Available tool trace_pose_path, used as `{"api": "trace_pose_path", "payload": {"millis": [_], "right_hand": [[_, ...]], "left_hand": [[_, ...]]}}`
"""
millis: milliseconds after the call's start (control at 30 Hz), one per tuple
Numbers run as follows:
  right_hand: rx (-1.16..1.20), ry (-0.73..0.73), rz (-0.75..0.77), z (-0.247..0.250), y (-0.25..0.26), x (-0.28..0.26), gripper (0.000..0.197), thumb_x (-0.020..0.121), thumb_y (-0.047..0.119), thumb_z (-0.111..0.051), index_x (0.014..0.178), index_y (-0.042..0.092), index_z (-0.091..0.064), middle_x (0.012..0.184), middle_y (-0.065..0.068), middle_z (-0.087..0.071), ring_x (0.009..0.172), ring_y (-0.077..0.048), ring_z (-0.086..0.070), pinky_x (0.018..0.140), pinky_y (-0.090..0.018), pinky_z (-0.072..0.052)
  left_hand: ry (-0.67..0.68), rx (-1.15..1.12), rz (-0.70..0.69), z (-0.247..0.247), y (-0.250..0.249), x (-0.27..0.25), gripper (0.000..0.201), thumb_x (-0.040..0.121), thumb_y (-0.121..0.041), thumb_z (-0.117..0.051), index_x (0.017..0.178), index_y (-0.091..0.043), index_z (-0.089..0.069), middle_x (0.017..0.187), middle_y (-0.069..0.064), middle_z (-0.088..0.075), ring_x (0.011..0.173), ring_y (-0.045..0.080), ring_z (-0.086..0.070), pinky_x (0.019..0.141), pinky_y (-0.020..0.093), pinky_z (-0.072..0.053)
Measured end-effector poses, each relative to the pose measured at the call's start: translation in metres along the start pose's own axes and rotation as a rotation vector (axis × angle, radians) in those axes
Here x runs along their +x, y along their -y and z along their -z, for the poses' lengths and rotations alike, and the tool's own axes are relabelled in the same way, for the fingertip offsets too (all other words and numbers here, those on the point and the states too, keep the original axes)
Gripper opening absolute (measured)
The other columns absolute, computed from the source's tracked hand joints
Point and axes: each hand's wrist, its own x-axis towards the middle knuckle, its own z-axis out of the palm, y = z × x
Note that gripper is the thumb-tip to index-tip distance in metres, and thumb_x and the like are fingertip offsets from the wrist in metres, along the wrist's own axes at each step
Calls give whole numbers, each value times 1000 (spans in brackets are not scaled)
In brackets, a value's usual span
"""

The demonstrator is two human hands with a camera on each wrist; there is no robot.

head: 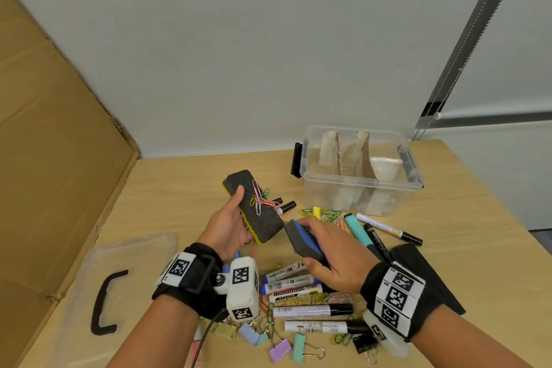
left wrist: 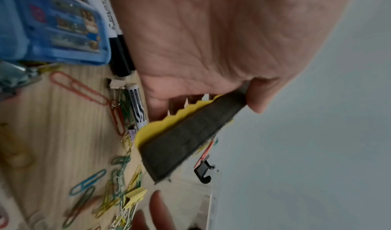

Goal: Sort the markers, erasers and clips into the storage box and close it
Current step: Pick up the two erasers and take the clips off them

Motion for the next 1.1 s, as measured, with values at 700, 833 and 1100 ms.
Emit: {"api": "trace_pose_path", "payload": {"millis": [700,833,1100], "right_hand": [[-127,38,90,7,16,10,70,80,55,-40,137,15,-30,113,-3,-53,88,-9,-45,75,-21,-34],[-56,18,121,3,28,19,74,83,52,-43,144,14,-23,132,-3,-45,104,-10,-48,83,-16,-35],[-120,88,70,3,17,4,70,81,54,-43,138,16,-27,125,0,-47,97,-16,-52,80,-30,-46]], "left_hand": [[46,49,30,-6,8,-5,58,95,-45,-36,139,-9,-42,133,19,-54,114,28,-59,84,38,-54],[86,96,56,-10,12,-6,58,96,-49,-30,134,-8,-48,130,18,-58,120,28,-56,92,37,-48],[61,-21,-2,-2,1,-3,67,86,-49,-43,139,-8,-42,131,20,-55,115,32,-58,92,42,-52]]}}
